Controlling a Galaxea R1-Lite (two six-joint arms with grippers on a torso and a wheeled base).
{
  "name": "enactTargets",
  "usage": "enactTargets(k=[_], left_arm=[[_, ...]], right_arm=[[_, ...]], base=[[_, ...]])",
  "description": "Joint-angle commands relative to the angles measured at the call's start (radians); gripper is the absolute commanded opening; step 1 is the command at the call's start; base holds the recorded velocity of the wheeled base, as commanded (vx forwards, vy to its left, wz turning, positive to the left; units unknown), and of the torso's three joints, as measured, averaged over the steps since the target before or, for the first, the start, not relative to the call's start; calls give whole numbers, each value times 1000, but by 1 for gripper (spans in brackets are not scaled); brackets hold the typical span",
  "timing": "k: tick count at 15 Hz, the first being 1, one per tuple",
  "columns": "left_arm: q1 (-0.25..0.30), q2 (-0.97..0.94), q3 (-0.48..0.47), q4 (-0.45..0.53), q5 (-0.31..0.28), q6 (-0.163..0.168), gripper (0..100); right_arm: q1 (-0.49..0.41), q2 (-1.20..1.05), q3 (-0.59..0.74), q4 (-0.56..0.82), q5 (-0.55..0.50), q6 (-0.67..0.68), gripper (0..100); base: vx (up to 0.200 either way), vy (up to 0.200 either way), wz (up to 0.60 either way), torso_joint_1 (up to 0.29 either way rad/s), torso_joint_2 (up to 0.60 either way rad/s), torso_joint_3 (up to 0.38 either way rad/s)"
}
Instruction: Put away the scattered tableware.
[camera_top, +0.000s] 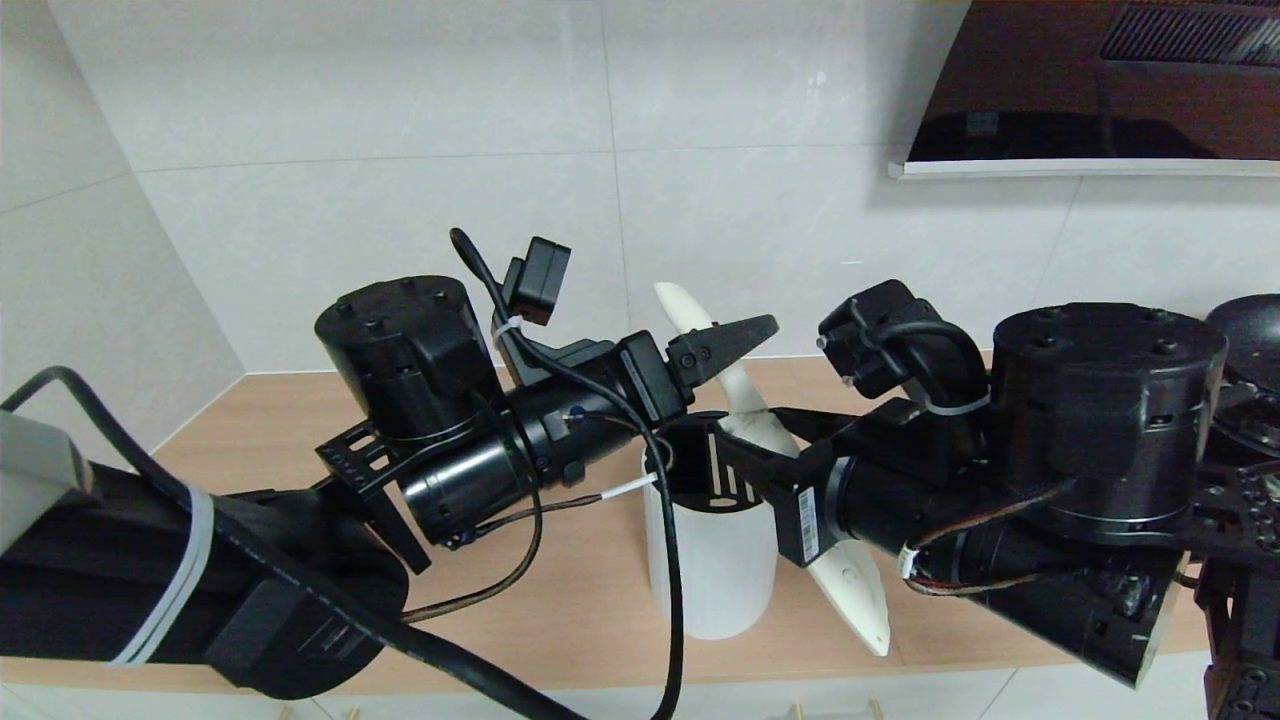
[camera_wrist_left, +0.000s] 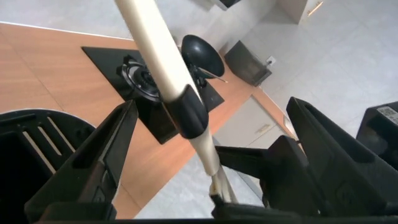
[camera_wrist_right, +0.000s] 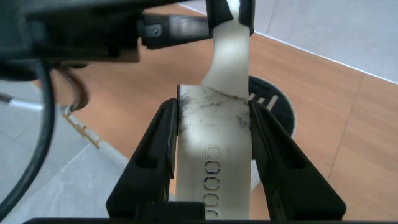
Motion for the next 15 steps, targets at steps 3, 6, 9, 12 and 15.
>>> enactTargets(k=[3,6,9,12,15], left_arm=[[0,0,0,0,1,1,0],[0,13,0,0,1,1,0],[0,8,0,0,1,1,0],[0,7,-2,0,1,1,0],[0,2,-2,-1,1,1,0]], right_arm=[[3,3,6,-1,0,0,0],[2,5,6,-4,0,2,0],[2,5,3,-7,0,3,0],[2,9,3,-7,0,5,0],[2,17,-2,-9,-2,6,0]], base=[[0,0,0,0,0,0],[0,0,0,0,0,0],[0,0,0,0,0,0],[0,0,0,0,0,0],[0,0,0,0,0,0]])
